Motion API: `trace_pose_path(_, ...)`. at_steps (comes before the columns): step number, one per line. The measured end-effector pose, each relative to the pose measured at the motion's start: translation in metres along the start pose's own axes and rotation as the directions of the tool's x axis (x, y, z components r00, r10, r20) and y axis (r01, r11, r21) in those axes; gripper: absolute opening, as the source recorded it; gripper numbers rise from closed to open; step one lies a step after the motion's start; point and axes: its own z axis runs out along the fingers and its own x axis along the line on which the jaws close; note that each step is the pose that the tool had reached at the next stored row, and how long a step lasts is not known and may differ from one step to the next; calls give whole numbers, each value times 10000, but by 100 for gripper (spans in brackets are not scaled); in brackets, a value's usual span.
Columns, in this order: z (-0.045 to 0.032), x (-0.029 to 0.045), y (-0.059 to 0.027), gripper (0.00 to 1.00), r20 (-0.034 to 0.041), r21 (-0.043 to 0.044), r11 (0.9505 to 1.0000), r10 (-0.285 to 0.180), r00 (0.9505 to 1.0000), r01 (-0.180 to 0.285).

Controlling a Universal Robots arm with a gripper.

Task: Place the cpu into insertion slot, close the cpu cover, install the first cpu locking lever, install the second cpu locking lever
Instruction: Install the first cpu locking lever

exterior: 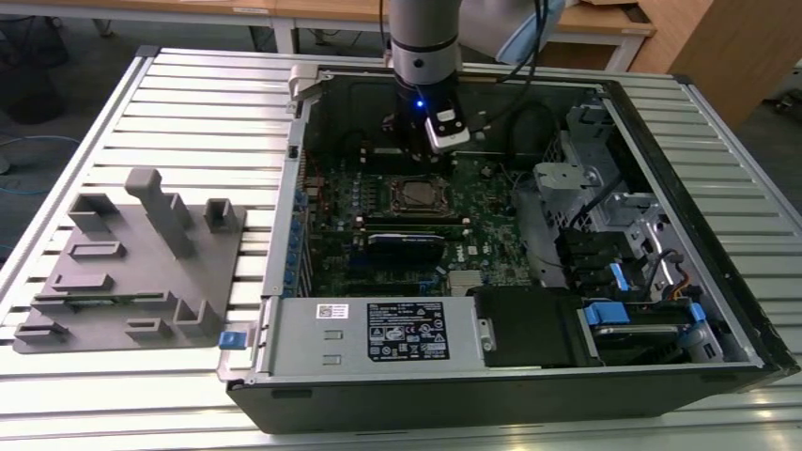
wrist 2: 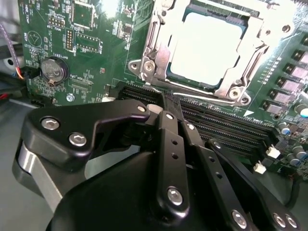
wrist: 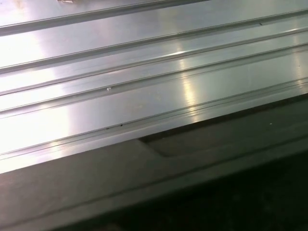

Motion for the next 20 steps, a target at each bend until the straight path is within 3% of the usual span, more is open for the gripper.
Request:
trace_pose_path(6,9,1,-1,11,89,297,9995,-49,9999,46)
trace_pose_path(20,4,30,90,11,98,370,9993,-55,9999,51)
